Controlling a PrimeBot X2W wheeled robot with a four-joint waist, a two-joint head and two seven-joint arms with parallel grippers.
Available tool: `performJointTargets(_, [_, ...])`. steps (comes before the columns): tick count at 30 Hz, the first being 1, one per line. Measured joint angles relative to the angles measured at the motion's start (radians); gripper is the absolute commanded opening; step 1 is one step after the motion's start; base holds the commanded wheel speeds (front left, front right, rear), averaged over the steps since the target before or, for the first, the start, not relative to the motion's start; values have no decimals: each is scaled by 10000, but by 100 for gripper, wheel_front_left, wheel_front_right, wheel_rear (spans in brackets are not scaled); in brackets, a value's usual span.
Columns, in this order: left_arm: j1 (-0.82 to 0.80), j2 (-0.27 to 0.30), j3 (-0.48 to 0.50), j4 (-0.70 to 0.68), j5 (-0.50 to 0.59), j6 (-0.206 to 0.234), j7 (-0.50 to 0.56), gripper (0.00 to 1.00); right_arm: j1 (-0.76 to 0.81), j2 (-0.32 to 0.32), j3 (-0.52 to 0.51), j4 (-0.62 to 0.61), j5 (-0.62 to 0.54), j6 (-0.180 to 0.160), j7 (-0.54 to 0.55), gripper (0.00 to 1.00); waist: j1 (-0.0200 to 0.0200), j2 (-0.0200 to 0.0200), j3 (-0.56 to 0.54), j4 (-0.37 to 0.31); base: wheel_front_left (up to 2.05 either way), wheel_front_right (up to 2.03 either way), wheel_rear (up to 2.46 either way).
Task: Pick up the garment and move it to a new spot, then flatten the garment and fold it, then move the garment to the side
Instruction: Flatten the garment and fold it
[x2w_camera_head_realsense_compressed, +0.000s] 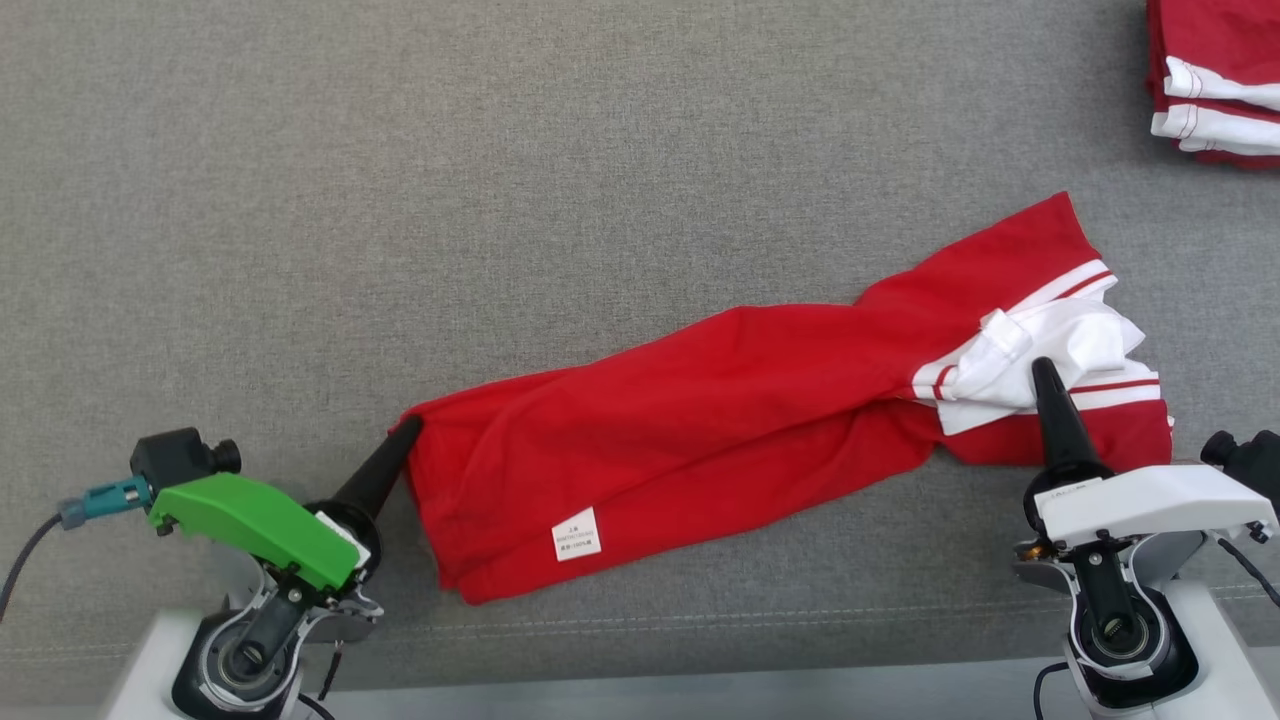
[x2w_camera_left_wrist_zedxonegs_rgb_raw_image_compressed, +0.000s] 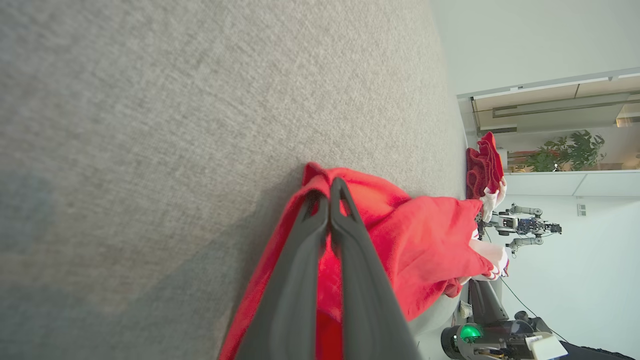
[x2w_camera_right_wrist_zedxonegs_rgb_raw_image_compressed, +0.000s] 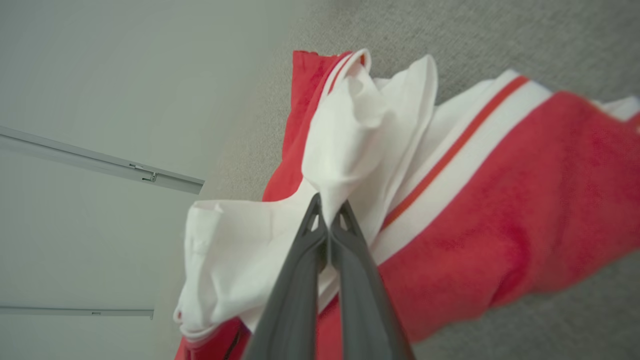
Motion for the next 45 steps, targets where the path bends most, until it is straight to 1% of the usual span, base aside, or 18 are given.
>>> performJointTargets(2, [-218,123,13,107,2,0,176,1,-12,2,65,0,-12,0,33,0,0,0,8,5,0,0,0])
performJointTargets(7, [-718,740,23,472,290,-6,437,0,-15,12,174,2,-84,0,88,0,0,0,31,-11,0,0,0])
performJointTargets(11, [-848,855,-65,669,297,-48,752,0,-16,25,219,10,-86,0,119,0,0,0,36,-48,0,0,0])
performJointTargets(12, [-853,851,-111,704,295,-69,825,8,-16,23,209,17,-86,0,119,0,0,0,36,-57,0,0,0])
performJointTargets(13, [-857,851,-157,763,295,-105,886,20,-16,23,198,25,-86,0,119,0,0,0,35,-64,0,0,0])
performJointTargets(16, [-858,851,-290,989,295,-138,965,40,-16,25,186,48,-88,0,119,0,0,0,30,-65,0,0,0])
performJointTargets(17, [-862,853,-299,1045,297,-146,1012,50,-16,25,186,58,-92,0,119,0,0,0,28,-62,0,0,0])
performJointTargets(18, [-867,855,-307,1099,299,-180,1032,76,-16,25,186,67,-96,0,119,0,0,0,24,-57,0,0,0])
performJointTargets(19, [-872,857,-307,1151,305,-224,1032,93,-16,25,190,77,-102,0,119,8,0,0,19,-51,0,0,0])
performJointTargets(20, [-878,855,-303,1200,328,-232,1030,100,-16,23,192,88,-117,0,119,25,0,0,13,-44,0,0,0])
performJointTargets(21, [-886,853,-291,1237,334,-240,1030,100,-17,23,194,96,-148,0,119,40,0,0,4,-37,0,0,0])
performJointTargets(23, [-933,853,-251,1250,341,-353,988,100,-17,21,201,107,-194,0,125,48,0,0,-18,-24,0,0,0])
performJointTargets(24, [-982,853,-228,1250,349,-395,978,100,-16,19,203,107,-198,0,132,66,0,0,-31,-19,0,0,0])
performJointTargets(25, [-995,855,-192,1254,370,-401,897,100,-13,19,203,107,-198,0,132,96,0,0,-45,-16,0,0,0])
performJointTargets(26, [-993,865,-136,1300,407,-401,809,100,-13,17,205,115,-205,-2,132,100,0,0,-63,-15,0,0,0])
performJointTargets(32, [-906,1041,27,1252,757,-410,428,100,134,48,105,-4,-286,-4,115,100,0,0,-156,-122,0,0,0])
performJointTargets(37, [-434,1383,71,882,1381,-458,-73,100,593,188,36,-238,-278,-6,52,100,0,0,-193,-299,0,0,0])
performJointTargets(45, [309,1229,257,-236,1488,-474,-802,100,1487,573,341,-261,196,-12,31,100,0,0,-213,-642,0,0,0])
